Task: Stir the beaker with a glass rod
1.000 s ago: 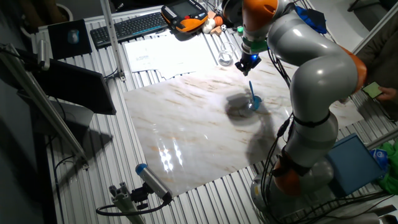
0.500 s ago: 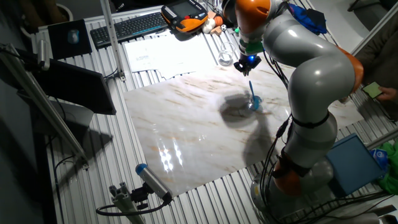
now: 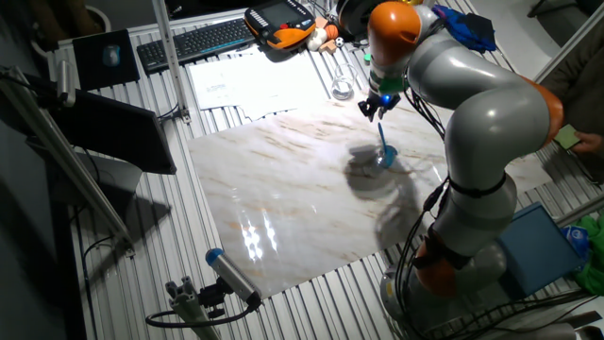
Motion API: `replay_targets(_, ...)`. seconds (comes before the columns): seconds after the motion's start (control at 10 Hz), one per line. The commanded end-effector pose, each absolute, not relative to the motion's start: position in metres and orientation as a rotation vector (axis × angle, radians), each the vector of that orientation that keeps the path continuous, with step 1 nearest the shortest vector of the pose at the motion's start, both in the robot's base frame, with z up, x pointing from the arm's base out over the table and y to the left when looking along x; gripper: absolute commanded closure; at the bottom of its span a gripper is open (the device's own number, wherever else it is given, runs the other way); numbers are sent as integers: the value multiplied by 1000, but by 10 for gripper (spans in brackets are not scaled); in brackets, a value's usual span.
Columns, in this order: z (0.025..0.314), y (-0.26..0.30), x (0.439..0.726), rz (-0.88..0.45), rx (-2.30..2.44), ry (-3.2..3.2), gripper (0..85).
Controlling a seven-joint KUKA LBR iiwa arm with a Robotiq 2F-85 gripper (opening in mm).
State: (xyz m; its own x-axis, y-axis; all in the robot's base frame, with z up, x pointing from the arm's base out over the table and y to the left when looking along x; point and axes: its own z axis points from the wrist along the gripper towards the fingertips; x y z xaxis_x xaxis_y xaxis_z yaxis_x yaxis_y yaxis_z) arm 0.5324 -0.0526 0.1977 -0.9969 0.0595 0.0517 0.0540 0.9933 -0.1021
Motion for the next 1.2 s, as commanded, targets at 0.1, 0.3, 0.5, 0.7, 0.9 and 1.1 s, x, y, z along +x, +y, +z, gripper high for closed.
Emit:
replay_targets(0.1, 189, -57, 531, 144, -79, -3093, 510)
replay_targets(0.3, 182, -62, 526, 161, -59, -3112, 510)
replay_targets(0.5, 178, -66, 520, 144, -58, -3129, 510)
replay_targets(0.7, 177, -64, 517, 149, -69, -3137, 510)
replay_targets(0.9, 177, -64, 517, 157, -69, -3141, 510)
replay_targets(1.1, 177, -64, 517, 159, -62, -3143, 510)
